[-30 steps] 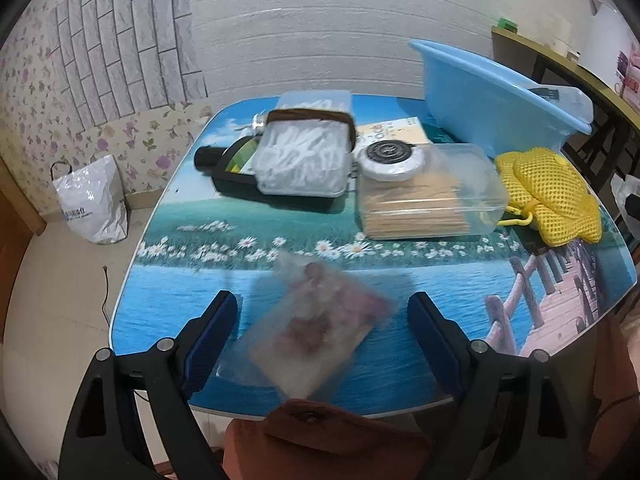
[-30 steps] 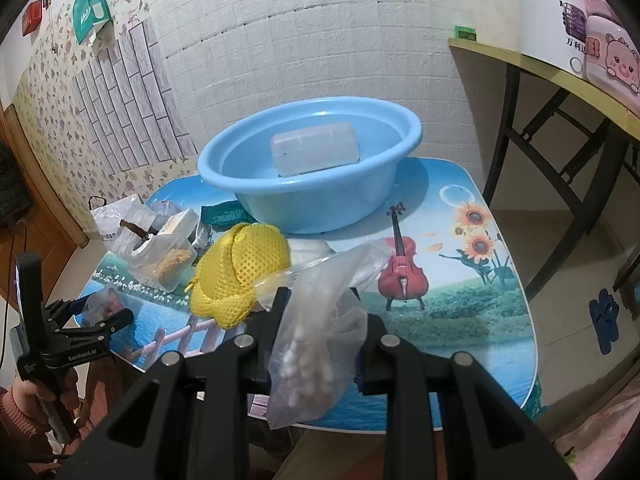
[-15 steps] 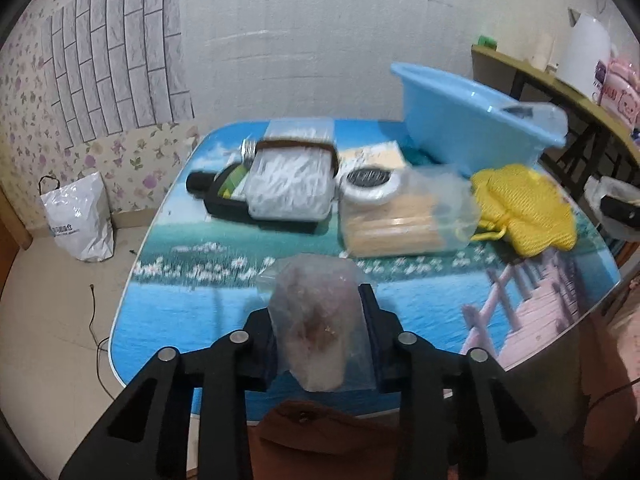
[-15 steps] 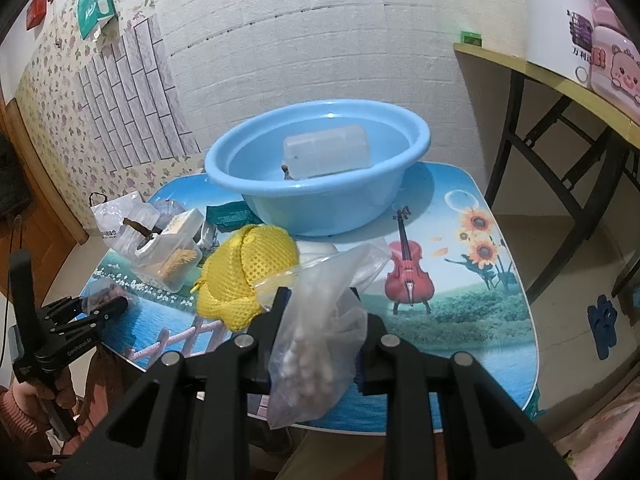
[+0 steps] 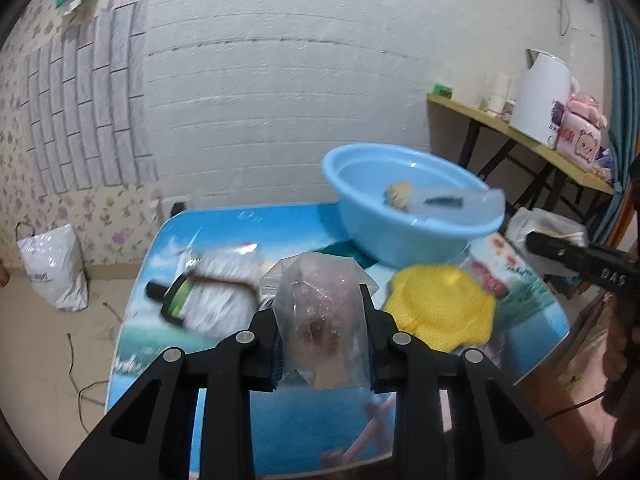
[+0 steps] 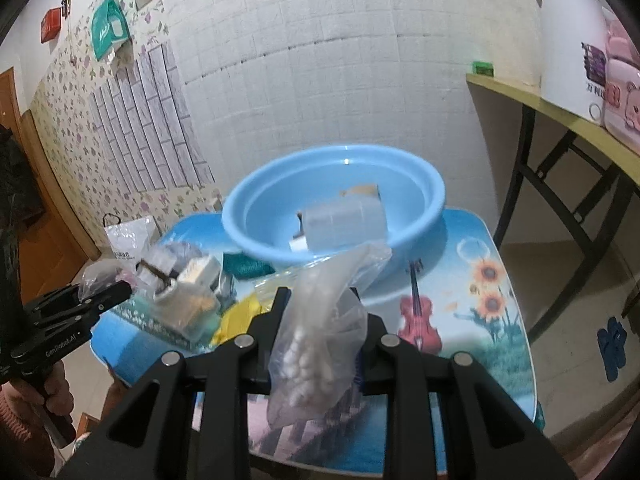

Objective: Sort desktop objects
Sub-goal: 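Carry both bags over the blue basin and open both tools to drop them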

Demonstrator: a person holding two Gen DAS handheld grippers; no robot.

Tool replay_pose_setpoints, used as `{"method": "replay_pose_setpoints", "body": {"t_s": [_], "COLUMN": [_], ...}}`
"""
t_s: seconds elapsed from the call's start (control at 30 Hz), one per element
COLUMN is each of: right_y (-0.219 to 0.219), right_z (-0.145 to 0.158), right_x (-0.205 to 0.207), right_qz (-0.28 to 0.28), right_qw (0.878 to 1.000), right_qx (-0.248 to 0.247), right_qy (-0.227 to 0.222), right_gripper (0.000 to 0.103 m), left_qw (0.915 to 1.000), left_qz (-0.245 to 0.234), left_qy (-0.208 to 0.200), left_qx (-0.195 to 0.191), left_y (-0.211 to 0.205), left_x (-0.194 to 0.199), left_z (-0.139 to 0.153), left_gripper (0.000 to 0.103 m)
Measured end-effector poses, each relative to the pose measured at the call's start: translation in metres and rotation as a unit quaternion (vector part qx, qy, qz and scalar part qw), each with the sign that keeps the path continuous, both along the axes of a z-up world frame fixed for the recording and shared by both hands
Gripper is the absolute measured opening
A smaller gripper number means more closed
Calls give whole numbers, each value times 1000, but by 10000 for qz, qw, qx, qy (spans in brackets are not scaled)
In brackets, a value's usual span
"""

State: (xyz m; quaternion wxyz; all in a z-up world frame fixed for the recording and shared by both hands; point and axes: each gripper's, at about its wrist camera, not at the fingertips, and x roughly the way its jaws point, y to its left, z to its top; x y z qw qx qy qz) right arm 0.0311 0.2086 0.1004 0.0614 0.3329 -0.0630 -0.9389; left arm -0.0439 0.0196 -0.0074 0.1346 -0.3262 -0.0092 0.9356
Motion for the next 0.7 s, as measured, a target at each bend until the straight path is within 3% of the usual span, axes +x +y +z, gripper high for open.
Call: {"method": "replay_pose_setpoints", "body": {"t_s": [0.37, 0.7], "right_y": [22, 38], "right_z": [-4, -9], "right_x": [-45, -84], "right_qz": [-48, -109], "right_qw": [9999, 9999], "right_qx": [-90, -74], "right_qy": [-6, 33], "right_gripper": [26, 26], "left_qw": [9984, 9965], "left_qz": [-489, -767], "left_qy": [168, 68], "left_qx": [-221, -322], "left_y": [63, 106], "left_x": [-62, -110], "left_z": [23, 12], "left_gripper": [28, 29]}}
